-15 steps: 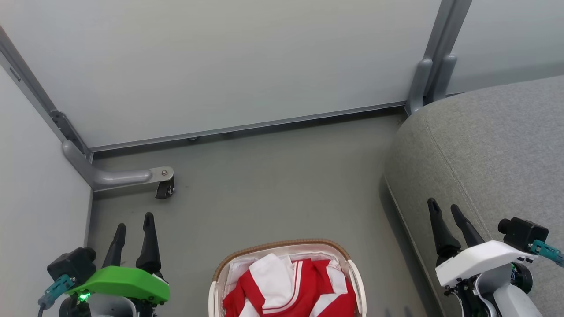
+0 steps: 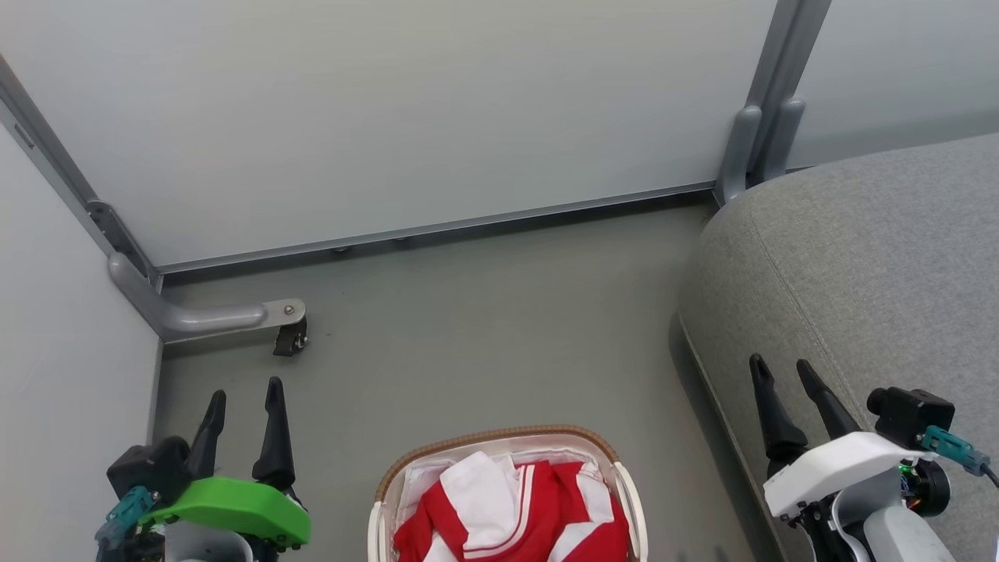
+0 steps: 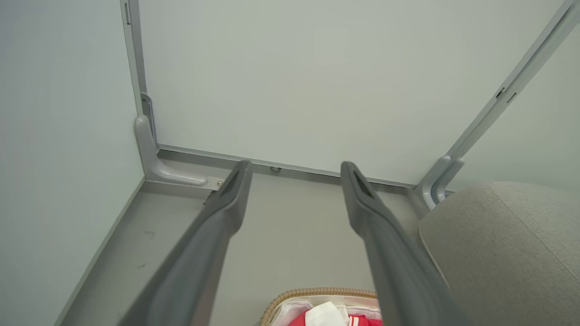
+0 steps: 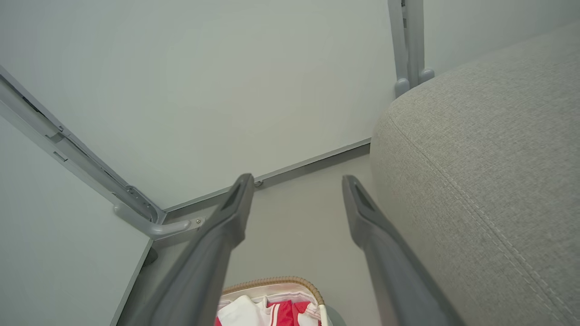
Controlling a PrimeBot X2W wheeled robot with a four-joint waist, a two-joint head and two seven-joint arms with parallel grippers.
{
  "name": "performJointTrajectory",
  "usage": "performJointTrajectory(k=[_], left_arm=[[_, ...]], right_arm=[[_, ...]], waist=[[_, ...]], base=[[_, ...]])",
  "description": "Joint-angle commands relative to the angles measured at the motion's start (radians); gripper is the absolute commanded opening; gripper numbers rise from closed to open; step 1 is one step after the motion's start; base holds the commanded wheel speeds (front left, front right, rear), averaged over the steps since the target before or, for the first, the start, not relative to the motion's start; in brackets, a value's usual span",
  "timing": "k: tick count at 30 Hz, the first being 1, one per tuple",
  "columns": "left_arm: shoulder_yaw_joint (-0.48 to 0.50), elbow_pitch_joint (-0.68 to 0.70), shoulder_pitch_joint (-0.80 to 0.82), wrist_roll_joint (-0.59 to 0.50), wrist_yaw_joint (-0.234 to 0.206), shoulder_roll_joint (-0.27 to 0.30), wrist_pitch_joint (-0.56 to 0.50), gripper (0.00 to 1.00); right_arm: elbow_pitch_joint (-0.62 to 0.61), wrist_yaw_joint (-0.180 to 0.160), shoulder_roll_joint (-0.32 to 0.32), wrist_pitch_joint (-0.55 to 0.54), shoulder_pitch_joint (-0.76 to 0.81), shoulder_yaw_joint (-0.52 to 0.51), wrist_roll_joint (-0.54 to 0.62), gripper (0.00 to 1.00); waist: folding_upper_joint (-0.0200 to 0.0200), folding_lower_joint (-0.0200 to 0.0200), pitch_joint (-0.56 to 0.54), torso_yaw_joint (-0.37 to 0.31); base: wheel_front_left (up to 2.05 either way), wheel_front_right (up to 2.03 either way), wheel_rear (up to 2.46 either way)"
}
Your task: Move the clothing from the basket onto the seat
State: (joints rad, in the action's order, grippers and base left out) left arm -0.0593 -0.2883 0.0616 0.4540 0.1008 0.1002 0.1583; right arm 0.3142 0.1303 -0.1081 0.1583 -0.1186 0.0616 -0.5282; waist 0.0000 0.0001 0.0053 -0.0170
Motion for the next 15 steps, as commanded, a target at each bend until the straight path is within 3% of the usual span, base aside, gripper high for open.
performJointTrajectory(k=[1, 15], left_arm=[[0.000, 0.014, -0.008, -0.028, -0.005, 0.007, 0.010, 1.00], [-0.006, 0.034, -0.015, -0.153, 0.004, -0.003, 0.042, 1.00]], right_arm=[[-0.008, 0.000, -0.005, 0.009, -0.021, 0.001, 0.027, 1.00], [-0.010, 0.000, -0.008, 0.041, -0.021, 0.008, 0.150, 1.00]], waist=[[0.0000, -0.0001, -0.001, 0.000], [0.0000, -0.0001, -0.005, -0.007]], base=[[0.00, 0.00, 0.00], [0.00, 0.00, 0.00]])
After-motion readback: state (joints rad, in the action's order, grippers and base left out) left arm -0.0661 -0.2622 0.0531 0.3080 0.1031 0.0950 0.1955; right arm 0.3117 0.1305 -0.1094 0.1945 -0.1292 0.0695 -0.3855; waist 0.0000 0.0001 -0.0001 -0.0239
